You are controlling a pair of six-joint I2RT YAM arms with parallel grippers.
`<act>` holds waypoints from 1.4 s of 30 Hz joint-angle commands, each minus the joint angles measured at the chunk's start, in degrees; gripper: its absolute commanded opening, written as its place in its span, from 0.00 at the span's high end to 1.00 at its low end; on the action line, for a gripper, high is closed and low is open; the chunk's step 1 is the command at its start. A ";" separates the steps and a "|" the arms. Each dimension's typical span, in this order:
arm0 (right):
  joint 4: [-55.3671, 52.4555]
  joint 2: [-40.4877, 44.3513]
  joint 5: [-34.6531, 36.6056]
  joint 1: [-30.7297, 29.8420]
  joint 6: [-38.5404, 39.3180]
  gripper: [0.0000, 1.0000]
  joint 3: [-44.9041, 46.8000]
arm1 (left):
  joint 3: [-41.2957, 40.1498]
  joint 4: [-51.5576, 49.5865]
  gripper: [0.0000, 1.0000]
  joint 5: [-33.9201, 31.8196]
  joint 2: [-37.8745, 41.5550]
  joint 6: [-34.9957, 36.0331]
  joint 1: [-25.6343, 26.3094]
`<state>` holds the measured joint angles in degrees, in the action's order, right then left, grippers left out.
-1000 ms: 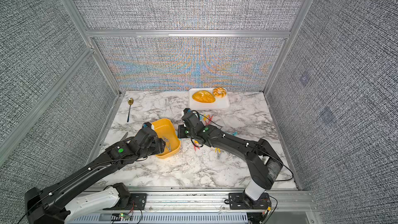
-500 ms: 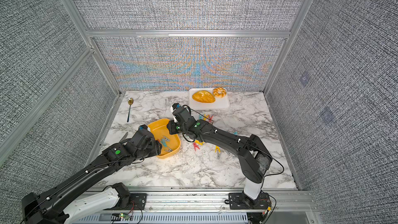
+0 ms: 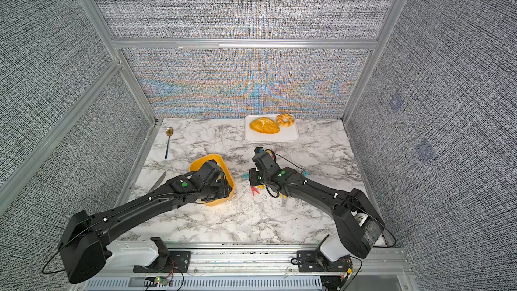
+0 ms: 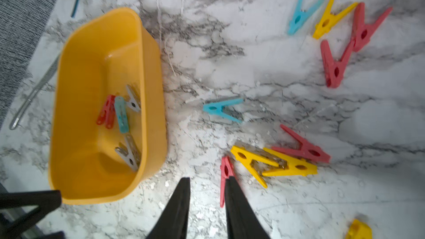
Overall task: Put the clothespins into the storage box
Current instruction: Place the clothespin in the storage box, then pick up the clothespin from the center of the board.
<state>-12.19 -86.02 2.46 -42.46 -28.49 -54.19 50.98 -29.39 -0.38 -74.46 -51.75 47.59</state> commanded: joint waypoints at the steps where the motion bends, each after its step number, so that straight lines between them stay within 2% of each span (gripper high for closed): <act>1: -0.38 0.02 -0.40 0.00 0.63 0.68 2.87 | 0.20 3.48 0.43 1.42 -1.19 -1.06 0.22; 11: 2.72 -4.75 -2.72 -2.20 -0.16 0.68 6.57 | -3.32 4.70 0.41 1.02 0.51 -2.39 0.37; 25: 0.88 -12.31 2.99 -4.04 0.37 0.69 1.38 | -4.67 2.40 0.40 -0.57 3.73 -2.39 0.40; 29: 0.98 -13.05 2.88 -4.51 0.28 0.76 1.26 | -4.83 1.97 0.40 -0.82 4.04 -2.39 0.40; 37: -0.07 -11.08 3.76 -6.23 -0.26 1.00 0.23 | -4.53 0.96 0.40 -1.76 4.52 -2.20 0.41; 42: -1.98 -7.43 4.24 -6.76 -0.08 1.00 -1.81 | -4.87 -1.10 0.38 -3.94 7.72 -2.23 -0.49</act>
<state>-12.71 -94.94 5.69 -49.08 -28.60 -55.05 46.26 -28.69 -2.33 -68.16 -54.04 47.62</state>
